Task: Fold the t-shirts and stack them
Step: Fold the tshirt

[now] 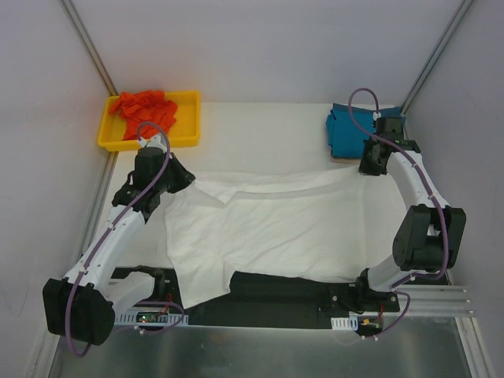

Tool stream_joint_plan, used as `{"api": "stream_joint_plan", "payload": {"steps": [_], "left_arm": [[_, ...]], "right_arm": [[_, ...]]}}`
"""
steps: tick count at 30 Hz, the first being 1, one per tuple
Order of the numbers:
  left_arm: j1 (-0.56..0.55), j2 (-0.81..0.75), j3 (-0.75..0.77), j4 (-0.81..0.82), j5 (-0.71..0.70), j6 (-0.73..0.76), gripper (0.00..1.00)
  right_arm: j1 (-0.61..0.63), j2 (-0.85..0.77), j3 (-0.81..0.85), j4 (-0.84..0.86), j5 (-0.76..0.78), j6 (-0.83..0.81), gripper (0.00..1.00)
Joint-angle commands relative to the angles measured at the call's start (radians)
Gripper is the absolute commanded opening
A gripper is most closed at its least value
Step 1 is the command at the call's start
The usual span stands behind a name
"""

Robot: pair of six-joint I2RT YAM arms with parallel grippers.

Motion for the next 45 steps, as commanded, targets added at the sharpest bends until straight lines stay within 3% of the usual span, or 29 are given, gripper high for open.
{"api": "stream_joint_plan", "payload": {"steps": [1,11,22,23,26,27,30,31,35,40,45], "left_arm": [[-0.005,-0.074,-0.043,-0.061,-0.012,-0.065,0.0],[-0.008,-0.12,-0.137,-0.153,-0.006,-0.102,0.0],[-0.008,-0.03,-0.169,-0.17,0.006,-0.148,0.0],[-0.008,-0.013,-0.166,-0.172,0.008,-0.145,0.0],[-0.008,0.01,-0.155,-0.17,0.014,-0.141,0.0],[-0.008,0.011,-0.152,-0.172,0.014,-0.142,0.0],[-0.009,0.013,-0.14,-0.172,0.015,-0.138,0.0],[-0.008,0.013,-0.134,-0.172,0.018,-0.134,0.0],[-0.008,0.038,-0.099,-0.167,0.023,-0.118,0.0],[-0.008,0.142,-0.025,-0.109,0.012,-0.095,0.0],[-0.006,0.292,0.075,-0.063,-0.021,-0.058,0.0]], "right_arm": [[0.0,-0.031,0.025,-0.03,0.034,-0.002,0.01],[0.0,0.018,0.051,-0.118,0.075,0.016,0.04],[0.0,0.038,-0.01,-0.268,0.15,0.102,0.1],[0.0,0.043,-0.019,-0.274,0.152,0.103,0.12],[0.0,0.064,-0.032,-0.283,0.166,0.113,0.4],[0.002,0.066,-0.032,-0.286,0.169,0.114,0.61],[0.013,0.047,-0.029,-0.283,0.166,0.11,0.93],[0.019,0.035,-0.029,-0.277,0.161,0.105,0.99],[0.053,-0.042,-0.055,-0.186,0.059,0.058,0.96],[0.079,-0.151,-0.131,-0.05,-0.211,0.027,0.96],[0.239,-0.163,-0.135,0.042,-0.412,-0.008,0.96]]}}
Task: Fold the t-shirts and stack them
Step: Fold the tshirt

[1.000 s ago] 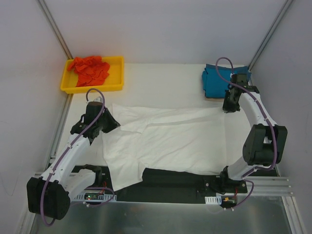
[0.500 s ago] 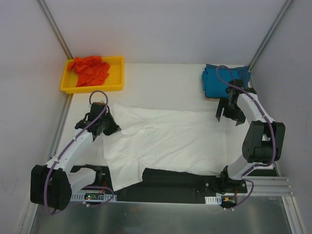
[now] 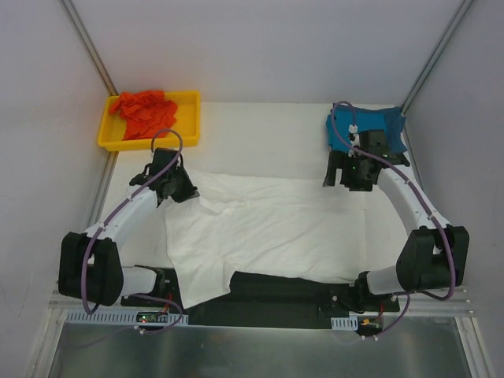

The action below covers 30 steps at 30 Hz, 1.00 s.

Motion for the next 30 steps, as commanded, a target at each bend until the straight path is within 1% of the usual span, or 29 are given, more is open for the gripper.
{"api": "stream_joint_plan", "payload": {"steps": [1,2,3,4,5,7,8,10,11,12,13,14,16,18,22,23,25,27,30], "left_arm": [[-0.005,0.151,0.141,0.067,-0.023,0.056,0.0],[-0.004,0.183,0.165,0.07,-0.022,0.067,0.0],[-0.002,0.214,0.191,0.073,-0.022,0.073,0.0],[0.003,0.277,0.238,0.075,-0.026,0.079,0.0],[0.009,0.305,0.258,0.074,-0.023,0.082,0.0],[0.019,0.379,0.307,0.075,-0.01,0.082,0.0],[0.038,0.4,0.318,0.075,0.015,0.082,0.0],[0.053,0.441,0.338,0.075,0.038,0.078,0.0],[0.064,0.449,0.34,0.075,0.046,0.076,0.0],[0.068,0.458,0.34,0.074,0.049,0.076,0.0],[0.072,0.46,0.332,0.075,0.052,0.076,0.0],[0.075,0.461,0.327,0.077,0.055,0.078,0.0],[0.075,0.463,0.309,0.086,0.073,0.085,0.0],[0.075,0.472,0.298,0.096,0.111,0.093,0.0],[0.075,0.493,0.268,0.107,0.124,0.093,0.0],[0.076,0.497,0.268,0.107,0.132,0.095,0.0],[0.076,0.503,0.265,0.115,0.139,0.096,0.0],[0.076,0.513,0.264,0.124,0.142,0.096,0.0],[0.078,0.533,0.269,0.13,0.162,0.105,0.0]], "right_arm": [[0.156,-0.001,0.017,0.127,-0.238,-0.042,0.96],[0.225,0.019,0.028,0.145,-0.287,-0.044,0.96],[0.258,0.039,0.038,0.147,-0.302,-0.045,0.97],[0.287,0.077,0.058,0.153,-0.307,-0.041,0.97],[0.346,0.095,0.06,0.185,-0.301,-0.024,0.97],[0.403,0.134,0.074,0.231,-0.307,0.002,0.97],[0.464,0.178,0.106,0.259,-0.328,0.019,0.98],[0.531,0.23,0.138,0.285,-0.321,0.03,1.0],[0.593,0.288,0.185,0.291,-0.295,0.031,0.95],[0.62,0.318,0.208,0.288,-0.279,0.049,0.92],[0.64,0.347,0.236,0.288,-0.275,0.053,0.83],[0.67,0.381,0.258,0.288,-0.279,0.062,0.81],[0.695,0.453,0.304,0.314,-0.278,0.082,0.78],[0.736,0.5,0.342,0.326,-0.232,0.115,0.76],[0.801,0.565,0.408,0.336,-0.131,0.117,0.65],[0.818,0.58,0.42,0.333,-0.108,0.117,0.65],[0.829,0.611,0.443,0.328,-0.079,0.129,0.61],[0.832,0.629,0.446,0.328,-0.072,0.142,0.6],[0.838,0.669,0.456,0.343,-0.042,0.143,0.56]]}}
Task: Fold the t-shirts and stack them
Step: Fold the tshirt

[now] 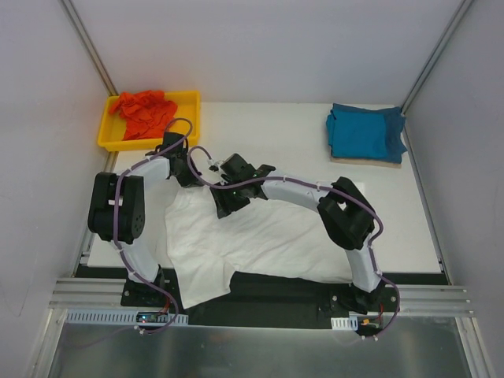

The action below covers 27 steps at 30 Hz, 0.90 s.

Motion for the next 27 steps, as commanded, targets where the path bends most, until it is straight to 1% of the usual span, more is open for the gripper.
{"api": "stream_joint_plan", "payload": {"steps": [1,4,12,13,18,21,22,24,26,27], "left_arm": [[0.0,0.024,-0.003,0.022,0.049,0.026,0.0],[0.003,0.028,-0.007,0.032,0.064,0.023,0.0],[0.011,0.028,-0.014,0.038,0.077,0.026,0.0],[0.014,0.028,-0.015,0.04,0.078,0.026,0.0],[0.023,0.025,-0.023,0.043,0.083,0.028,0.0],[0.025,0.021,-0.023,0.046,0.093,0.028,0.0],[0.026,0.019,-0.024,0.046,0.093,0.028,0.0],[0.025,0.01,-0.027,0.048,0.101,0.028,0.0],[0.025,-0.002,-0.031,0.049,0.104,0.026,0.0],[0.025,-0.019,-0.037,0.049,0.104,0.025,0.0]], "right_arm": [[0.002,0.049,0.053,0.024,0.089,0.018,0.53],[0.003,0.092,0.114,-0.012,0.129,-0.01,0.48],[0.006,0.157,0.161,-0.034,0.155,-0.018,0.43],[0.009,0.167,0.165,-0.042,0.167,-0.018,0.39],[0.031,0.184,0.184,-0.075,0.24,-0.025,0.31],[0.034,0.177,0.184,-0.086,0.244,-0.024,0.25],[0.034,0.174,0.185,-0.089,0.244,-0.024,0.21],[0.035,0.154,0.187,-0.092,0.244,-0.027,0.19],[0.037,0.122,0.185,-0.098,0.244,-0.027,0.13],[0.035,0.112,0.185,-0.103,0.244,-0.06,0.12]]}}
